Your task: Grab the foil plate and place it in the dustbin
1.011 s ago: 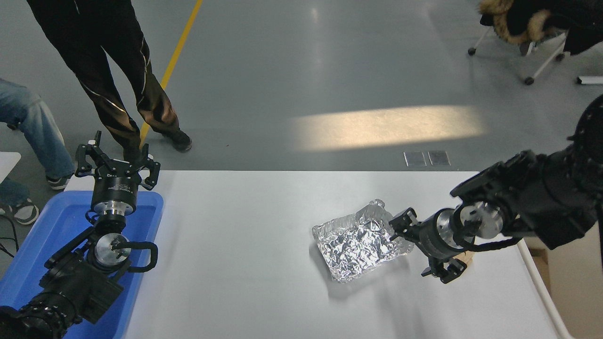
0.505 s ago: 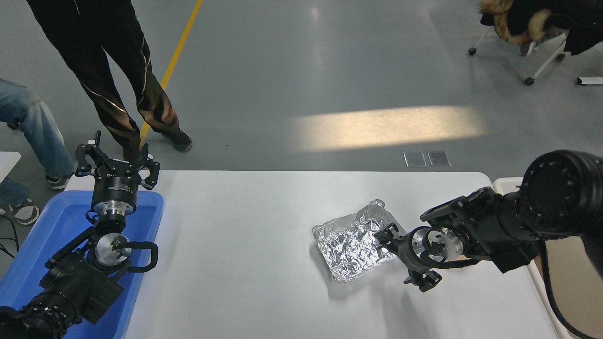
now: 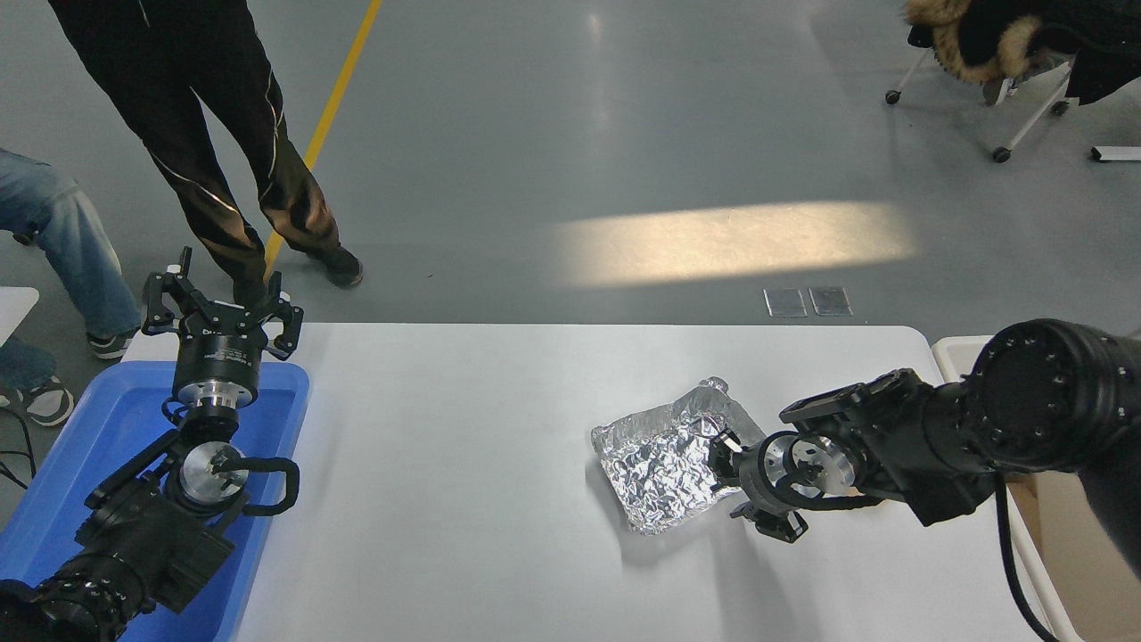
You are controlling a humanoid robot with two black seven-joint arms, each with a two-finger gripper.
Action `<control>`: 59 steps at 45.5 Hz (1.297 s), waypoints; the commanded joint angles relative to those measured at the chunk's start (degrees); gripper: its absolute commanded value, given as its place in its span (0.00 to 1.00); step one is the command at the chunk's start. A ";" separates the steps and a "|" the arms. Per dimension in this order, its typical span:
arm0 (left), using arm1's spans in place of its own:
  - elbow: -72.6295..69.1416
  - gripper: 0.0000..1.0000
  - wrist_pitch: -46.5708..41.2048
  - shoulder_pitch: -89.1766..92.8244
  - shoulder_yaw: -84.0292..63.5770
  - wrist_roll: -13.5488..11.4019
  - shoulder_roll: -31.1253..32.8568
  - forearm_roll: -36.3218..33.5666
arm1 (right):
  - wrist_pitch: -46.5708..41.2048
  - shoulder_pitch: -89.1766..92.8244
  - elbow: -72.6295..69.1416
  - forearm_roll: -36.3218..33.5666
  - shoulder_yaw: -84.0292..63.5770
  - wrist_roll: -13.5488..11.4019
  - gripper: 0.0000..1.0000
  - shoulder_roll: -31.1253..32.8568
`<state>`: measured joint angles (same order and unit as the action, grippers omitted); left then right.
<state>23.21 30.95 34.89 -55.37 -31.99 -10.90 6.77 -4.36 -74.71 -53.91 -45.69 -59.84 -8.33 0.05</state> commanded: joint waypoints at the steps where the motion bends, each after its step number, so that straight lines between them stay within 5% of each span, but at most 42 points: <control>1: 0.00 0.99 -0.02 0.00 0.00 0.00 0.00 0.00 | 1.72 0.27 0.57 0.07 0.33 -0.11 0.00 -0.05; 14: 0.00 0.99 -0.02 0.00 0.00 0.00 0.00 0.00 | 2.42 -5.44 -5.40 1.03 1.04 -0.02 0.00 0.13; 33: 0.00 0.99 -0.02 0.00 0.00 0.00 0.00 0.00 | 0.06 -36.72 -36.77 15.54 -2.38 -0.11 0.00 15.77; 51: 0.00 0.99 -0.02 0.00 0.00 0.00 -0.09 0.00 | -28.50 -73.72 -43.64 17.73 -18.38 0.06 0.00 19.64; 59: 0.00 0.99 -0.02 0.00 0.00 0.00 -0.09 0.00 | -33.43 -79.10 -43.47 20.73 -22.60 0.15 0.00 19.64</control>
<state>23.20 30.93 34.90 -55.37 -31.99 -10.93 6.75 -27.75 -141.09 -95.72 -28.23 -75.44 -8.32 18.76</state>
